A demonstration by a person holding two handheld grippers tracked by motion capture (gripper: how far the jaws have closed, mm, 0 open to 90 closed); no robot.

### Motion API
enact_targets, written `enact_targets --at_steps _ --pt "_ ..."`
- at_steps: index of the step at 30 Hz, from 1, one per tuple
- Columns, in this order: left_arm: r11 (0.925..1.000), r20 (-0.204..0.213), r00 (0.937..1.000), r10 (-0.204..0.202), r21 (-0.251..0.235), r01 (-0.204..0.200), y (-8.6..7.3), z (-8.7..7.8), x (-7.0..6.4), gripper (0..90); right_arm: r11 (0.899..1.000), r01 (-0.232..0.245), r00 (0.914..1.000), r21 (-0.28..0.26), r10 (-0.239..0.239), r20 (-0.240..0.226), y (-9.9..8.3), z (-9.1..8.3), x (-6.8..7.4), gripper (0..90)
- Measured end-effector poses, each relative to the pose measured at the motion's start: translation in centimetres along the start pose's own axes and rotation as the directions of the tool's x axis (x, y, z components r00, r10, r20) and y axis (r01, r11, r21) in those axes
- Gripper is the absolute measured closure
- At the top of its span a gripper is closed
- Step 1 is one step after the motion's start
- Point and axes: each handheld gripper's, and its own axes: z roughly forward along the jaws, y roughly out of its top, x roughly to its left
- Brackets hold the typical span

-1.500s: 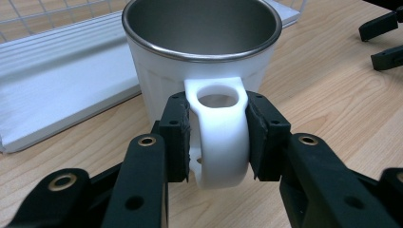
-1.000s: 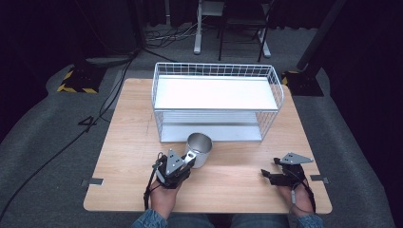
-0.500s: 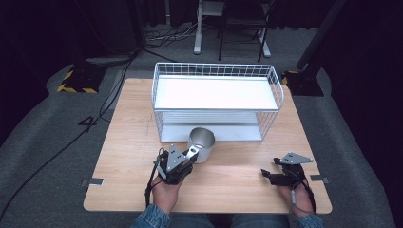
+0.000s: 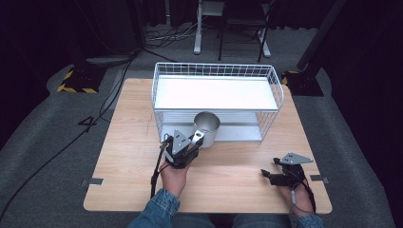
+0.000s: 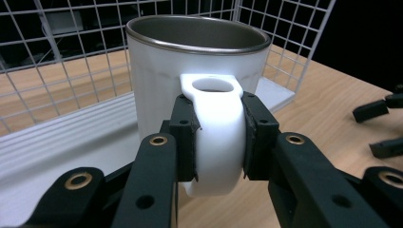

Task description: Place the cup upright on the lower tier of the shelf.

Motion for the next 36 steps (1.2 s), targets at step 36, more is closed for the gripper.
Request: enact_targets --at_steps 36 --pt "0.9998 -0.076 0.9971 -0.009 -0.016 0.008 -0.1 8.3 3.0 71.1 1.000 0.004 0.9999 -0.001 -0.004 -0.015 -0.1 0.0 0.1 24.3"
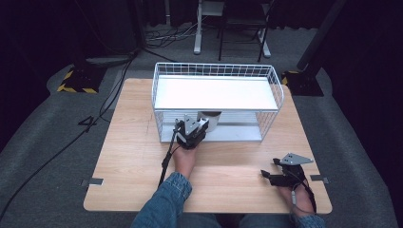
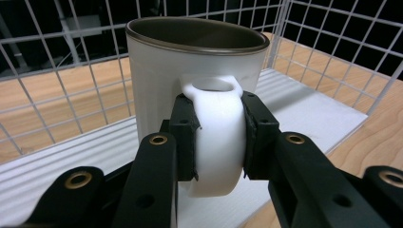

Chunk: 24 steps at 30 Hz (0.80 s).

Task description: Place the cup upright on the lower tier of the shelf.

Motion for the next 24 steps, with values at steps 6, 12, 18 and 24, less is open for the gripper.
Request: enact_targets --at_steps 6,12,18,24 --pt "1.0000 -0.001 1.0000 0.008 -0.001 -0.008 -0.24 0.09 -0.01 71.1 1.000 0.000 1.0000 0.000 0.000 0.000 0.00 0.00 0.00 24.3" --pt "1.0000 -0.004 1.0000 0.001 0.004 -0.001 -0.29 0.08 0.03 71.1 1.000 0.001 1.0000 0.001 -0.001 0.000 0.00 0.00 -0.01 24.3" --pt "0.9999 -0.005 0.9999 0.010 0.007 -0.010 -0.34 0.11 0.05 70.7 1.000 0.000 1.0000 0.000 0.000 0.001 0.00 0.00 0.02 24.3" --pt "0.9998 -0.034 0.9993 -0.018 -0.006 0.018 -0.21 0.14 0.10 40.0 1.000 0.003 1.0000 0.001 -0.003 0.008 0.00 -0.03 0.07 24.1"
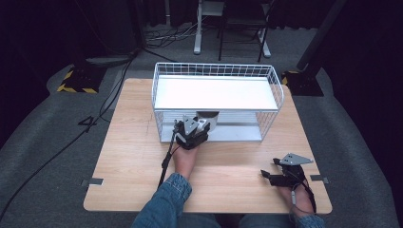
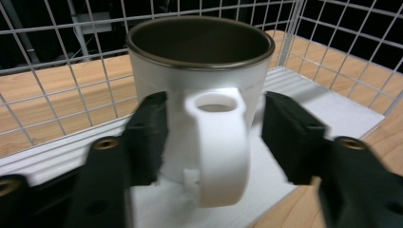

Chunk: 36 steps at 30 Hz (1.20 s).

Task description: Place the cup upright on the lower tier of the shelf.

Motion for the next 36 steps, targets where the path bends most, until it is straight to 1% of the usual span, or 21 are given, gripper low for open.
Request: enact_targets --at_steps 2,5,7,8,10,11,12,16,20,22,23,25,27,28,31,33,35,36 --pt "0.9999 -0.001 0.9999 0.010 0.008 -0.010 0.2 0.0 0.1 32.3 1.000 0.002 1.0000 -0.001 -0.002 0.002 0.0 0.0 0.0 24.1" --pt "0.9998 -0.003 0.9999 0.016 0.008 -0.016 0.4 -0.4 0.0 28.1 1.000 0.004 1.0000 -0.001 -0.004 0.003 0.0 0.0 0.0 24.1" --pt "0.9997 -0.002 0.9997 0.024 0.010 -0.024 0.5 -0.7 0.0 27.8 1.000 0.003 1.0000 -0.001 -0.003 0.003 0.0 0.0 0.0 24.1" --pt "0.9993 0.000 0.9994 0.036 0.004 -0.036 0.7 -1.1 0.0 27.6 1.000 0.003 1.0000 -0.002 -0.003 0.003 0.0 0.0 0.0 24.1" --pt "0.9992 -0.004 0.9993 0.038 -0.008 -0.039 1.0 -1.7 -0.2 27.6 1.000 0.004 1.0000 -0.002 -0.004 0.004 0.0 0.0 0.0 24.1" --pt "0.9986 -0.001 0.9987 0.052 -0.011 -0.052 1.2 -2.1 -0.2 27.7 1.000 0.003 1.0000 -0.001 -0.003 0.003 0.0 0.0 0.0 24.1" --pt "0.9984 -0.001 0.9985 0.056 -0.014 -0.056 1.3 -2.4 -0.3 27.7 1.000 0.001 1.0000 -0.001 -0.001 0.001 0.0 0.0 0.0 24.1" --pt "0.9978 0.023 0.9977 0.063 -0.020 -0.063 1.8 -4.0 -0.6 27.8 1.000 0.000 1.0000 0.000 0.000 -0.002 0.0 0.0 0.0 24.2" --pt "0.9962 0.055 0.9950 0.083 -0.031 -0.082 2.1 -6.1 -0.7 28.0 1.000 0.005 1.0000 -0.001 -0.005 -0.006 0.0 0.0 0.0 24.1" --pt "0.9963 0.068 0.9944 0.081 -0.036 -0.078 2.1 -7.3 -0.8 28.0 1.000 0.006 0.9999 0.000 -0.006 -0.008 0.0 0.0 0.0 24.1" --pt "0.9955 0.073 0.9934 0.089 -0.039 -0.086 2.1 -7.8 -0.7 28.0 1.000 0.006 0.9999 -0.001 -0.006 -0.010 0.0 0.0 0.0 24.1" --pt "0.9958 0.079 0.9932 0.085 -0.041 -0.082 2.1 -8.8 -0.6 28.0 1.000 0.007 0.9999 -0.001 -0.007 -0.013 0.0 0.1 0.0 24.1" --pt "0.9952 0.079 0.9928 0.090 -0.045 -0.087 2.1 -9.9 -0.4 28.0 1.000 0.010 0.9998 0.001 -0.010 -0.017 0.1 0.1 0.0 24.1" --pt "0.9949 0.079 0.9925 0.094 -0.044 -0.091 2.1 -10.6 -0.3 28.0 1.000 0.012 0.9997 0.001 -0.012 -0.019 0.1 0.1 0.0 24.1" --pt "0.9941 0.075 0.9916 0.105 -0.034 -0.103 1.8 -12.1 0.0 28.0 1.000 0.011 0.9997 0.002 -0.011 -0.022 0.1 0.1 0.0 24.1" --pt "0.9939 0.070 0.9916 0.109 -0.022 -0.108 1.5 -13.2 0.3 28.0 1.000 0.007 0.9996 0.002 -0.007 -0.027 0.1 0.1 0.0 24.1" --pt "0.9914 0.056 0.9899 0.130 0.000 -0.131 1.2 -13.9 0.6 28.0 1.000 0.005 0.9996 0.003 -0.005 -0.029 0.1 0.1 0.0 24.1" --pt "0.9895 0.041 0.9890 0.142 0.022 -0.143 1.0 -14.4 0.7 28.0 1.000 0.005 0.9996 0.003 -0.005 -0.029 0.1 0.1 0.0 24.1"
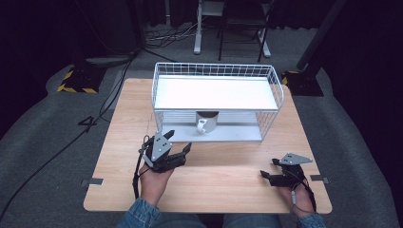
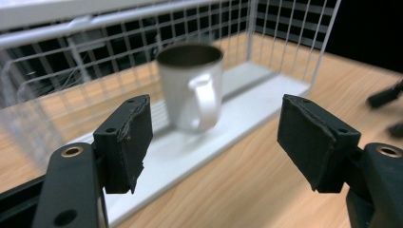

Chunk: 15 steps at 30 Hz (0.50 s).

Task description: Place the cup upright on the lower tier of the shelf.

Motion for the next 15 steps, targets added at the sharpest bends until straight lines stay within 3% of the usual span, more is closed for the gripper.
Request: enact_targets --at_steps 3,8,15 --pt "0.9995 -0.009 0.9999 0.013 0.028 -0.013 -0.6 -1.0 0.3 28.0 1.000 -0.001 1.0000 0.000 0.001 -0.002 0.0 0.0 0.0 24.1" --pt "0.9993 -0.014 0.9999 -0.008 0.036 0.008 -1.3 -3.0 0.7 27.6 1.000 0.000 1.0000 0.001 0.000 -0.002 0.0 0.1 0.0 23.9" --pt "0.9978 -0.042 0.9986 0.031 0.060 -0.029 -2.2 -5.0 0.9 27.3 1.000 0.004 1.0000 -0.001 -0.004 0.002 0.0 0.0 0.1 24.0"
